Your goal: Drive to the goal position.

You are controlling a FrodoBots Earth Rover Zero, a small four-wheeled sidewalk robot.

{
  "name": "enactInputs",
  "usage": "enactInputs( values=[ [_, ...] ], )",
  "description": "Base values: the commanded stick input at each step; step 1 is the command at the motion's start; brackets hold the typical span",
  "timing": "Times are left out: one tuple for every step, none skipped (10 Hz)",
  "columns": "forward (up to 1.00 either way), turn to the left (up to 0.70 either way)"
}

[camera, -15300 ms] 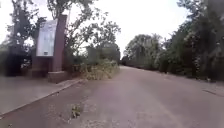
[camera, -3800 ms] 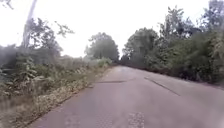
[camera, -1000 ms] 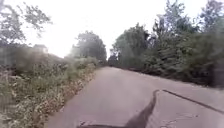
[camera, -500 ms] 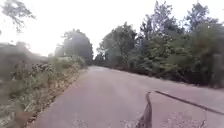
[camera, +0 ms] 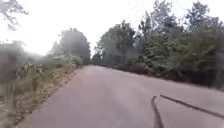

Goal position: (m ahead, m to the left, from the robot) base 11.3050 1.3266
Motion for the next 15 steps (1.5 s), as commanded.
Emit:
enactInputs(
  values=[
    [1.00,0.01],
    [1.00,0.11],
    [1.00,0.37],
    [1.00,0.40],
    [1.00,0.40],
    [1.00,0.40],
    [1.00,0.39],
    [1.00,0.37],
    [1.00,0.35],
    [1.00,0.26],
    [1.00,0.09],
    [1.00,0.03],
    [1.00,0.00],
    [1.00,0.00],
    [1.00,0.00]
  ],
)
